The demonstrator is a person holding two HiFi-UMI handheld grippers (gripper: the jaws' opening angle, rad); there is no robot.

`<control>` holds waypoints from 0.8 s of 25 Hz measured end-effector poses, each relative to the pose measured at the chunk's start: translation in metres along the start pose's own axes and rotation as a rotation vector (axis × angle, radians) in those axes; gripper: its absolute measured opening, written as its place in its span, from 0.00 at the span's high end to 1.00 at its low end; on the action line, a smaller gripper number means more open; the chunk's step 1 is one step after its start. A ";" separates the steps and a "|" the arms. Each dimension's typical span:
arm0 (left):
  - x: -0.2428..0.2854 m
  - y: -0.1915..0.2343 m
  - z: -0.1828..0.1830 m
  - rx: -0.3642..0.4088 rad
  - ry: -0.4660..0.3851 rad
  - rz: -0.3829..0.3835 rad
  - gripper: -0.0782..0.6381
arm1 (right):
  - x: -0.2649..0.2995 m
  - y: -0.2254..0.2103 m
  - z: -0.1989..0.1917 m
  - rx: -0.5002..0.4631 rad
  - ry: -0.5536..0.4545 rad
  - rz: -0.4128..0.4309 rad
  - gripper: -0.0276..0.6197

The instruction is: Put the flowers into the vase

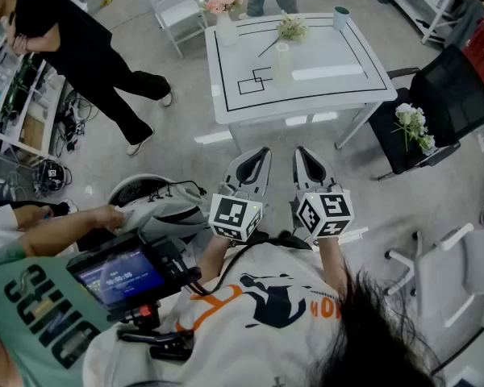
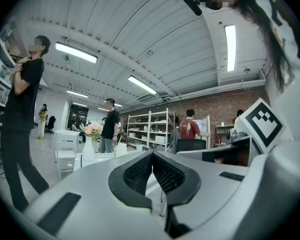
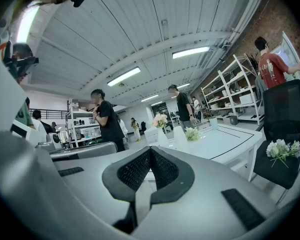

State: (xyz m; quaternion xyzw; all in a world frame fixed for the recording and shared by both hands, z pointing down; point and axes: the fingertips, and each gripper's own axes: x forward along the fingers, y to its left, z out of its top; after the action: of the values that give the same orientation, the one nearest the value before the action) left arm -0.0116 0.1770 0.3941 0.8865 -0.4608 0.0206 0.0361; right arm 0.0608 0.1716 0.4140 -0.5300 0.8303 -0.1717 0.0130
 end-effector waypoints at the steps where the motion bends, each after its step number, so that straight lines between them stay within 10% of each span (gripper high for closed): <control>1: 0.001 -0.001 -0.001 0.003 0.003 -0.003 0.88 | 0.000 -0.001 0.000 0.000 0.000 -0.002 0.94; 20: 0.006 0.000 -0.004 0.007 0.037 -0.008 0.88 | 0.005 -0.001 0.001 0.008 -0.002 0.015 0.94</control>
State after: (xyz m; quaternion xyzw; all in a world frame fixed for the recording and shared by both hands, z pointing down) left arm -0.0081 0.1723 0.3990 0.8881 -0.4563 0.0384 0.0415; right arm 0.0598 0.1667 0.4146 -0.5241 0.8334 -0.1745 0.0172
